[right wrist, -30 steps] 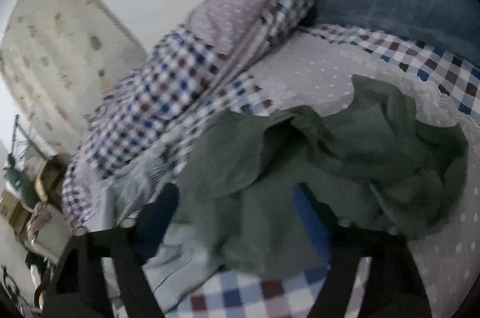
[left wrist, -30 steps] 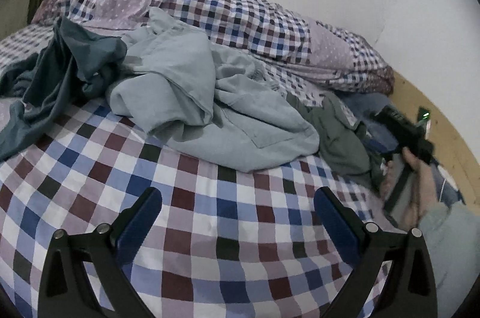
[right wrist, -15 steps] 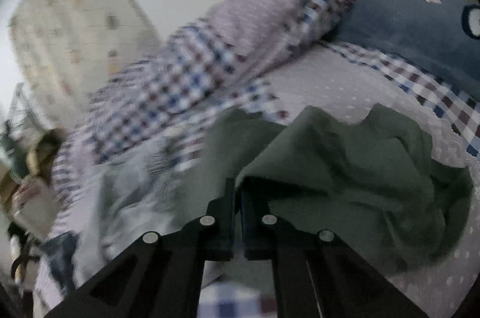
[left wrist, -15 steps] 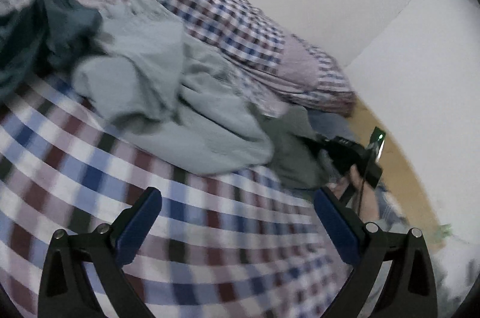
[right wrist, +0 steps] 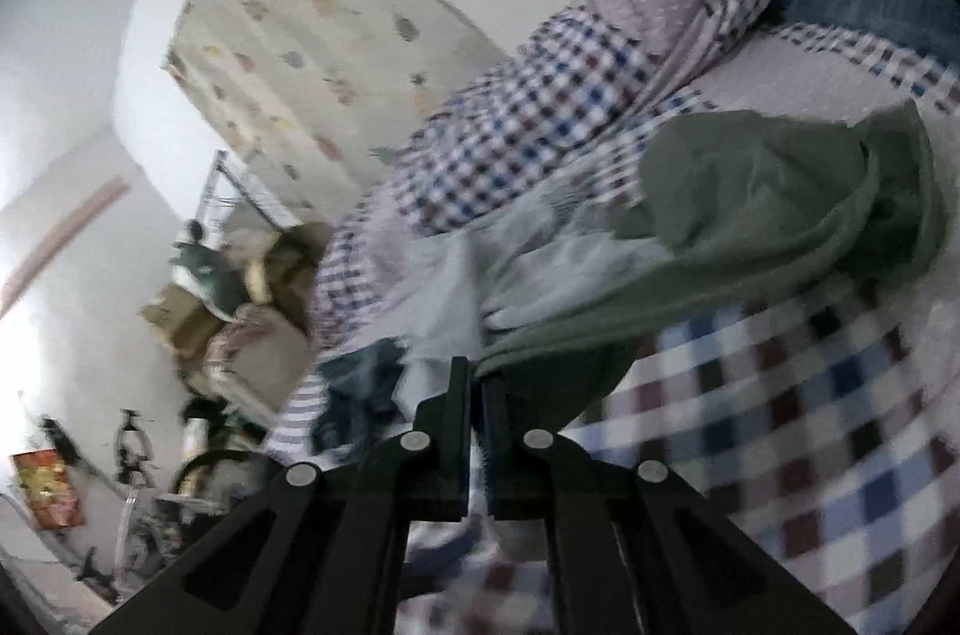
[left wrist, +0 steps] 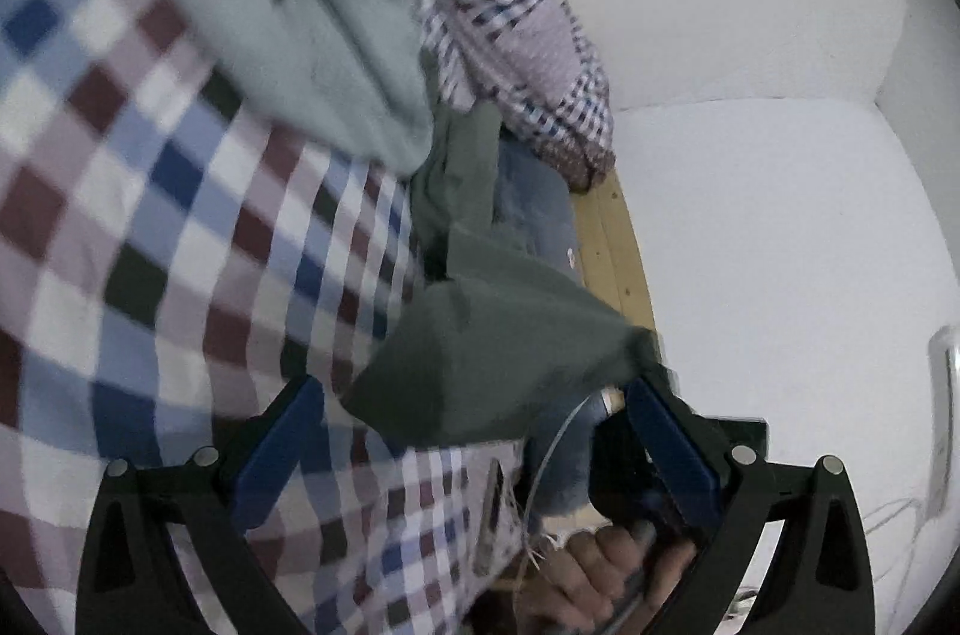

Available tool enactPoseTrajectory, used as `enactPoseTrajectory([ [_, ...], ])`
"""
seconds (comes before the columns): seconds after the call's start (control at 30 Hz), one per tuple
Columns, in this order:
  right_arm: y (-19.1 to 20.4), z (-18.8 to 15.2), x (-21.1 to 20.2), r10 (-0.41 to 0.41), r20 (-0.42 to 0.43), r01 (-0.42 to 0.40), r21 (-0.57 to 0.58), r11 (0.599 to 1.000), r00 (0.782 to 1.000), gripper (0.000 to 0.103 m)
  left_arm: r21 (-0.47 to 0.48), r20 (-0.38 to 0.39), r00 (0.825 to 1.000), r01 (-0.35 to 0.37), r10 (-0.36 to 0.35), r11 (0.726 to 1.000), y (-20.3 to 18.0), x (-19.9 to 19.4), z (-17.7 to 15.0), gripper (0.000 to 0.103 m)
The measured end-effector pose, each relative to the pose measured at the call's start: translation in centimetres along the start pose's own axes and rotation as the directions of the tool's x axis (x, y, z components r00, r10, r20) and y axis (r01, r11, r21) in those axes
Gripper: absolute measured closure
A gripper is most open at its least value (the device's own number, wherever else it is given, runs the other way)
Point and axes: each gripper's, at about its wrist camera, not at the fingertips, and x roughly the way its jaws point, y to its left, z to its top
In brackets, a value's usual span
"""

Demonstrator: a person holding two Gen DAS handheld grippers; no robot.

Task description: Fold clothes

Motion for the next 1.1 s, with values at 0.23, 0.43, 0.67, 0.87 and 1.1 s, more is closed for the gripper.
enactPoseTrajectory([
  [0.23, 0.9, -1.5, -1.5, 0.130, 0.009, -0.130, 0.051, 0.990, 0.991, 0.102, -0.139, -0.022, 0.977, 0.206, -0.211, 0.969, 1.4, 0.5, -1.3, 0.001],
  [0.43, 1.1, -2.3, -2.3, 0.212, 0.012, -0.212, 0.100, 0.972, 0.977, 0.102, -0.062, -0.017, 0.972, 0.235, -0.236, 0.970, -0.4, 0.8, -1.7, 0.001],
  [0.67, 1.5, -2.4, -2.9, 0.275, 0.014, -0.274, 0.142, 0.951, 0.961, 0.102, 0.039, -0.010, 0.978, 0.208, -0.208, 0.977, -1.4, 0.4, -2.0, 0.027],
  [0.87, 1.7, -3.0, -2.2, 0.241, -0.011, -0.238, 0.122, 0.964, 0.970, 0.099, 0.100, 0.030, 0.983, 0.177, -0.180, 0.979, -2.2, -1.2, -0.9, 0.096],
  [1.1, 1.7, -4.9, -0.1, 0.116, -0.101, -0.114, 0.032, 0.993, 0.988, 0.086, 0.156, 0.162, 0.978, 0.105, -0.131, 0.982, -3.2, -5.7, 2.1, 0.101],
])
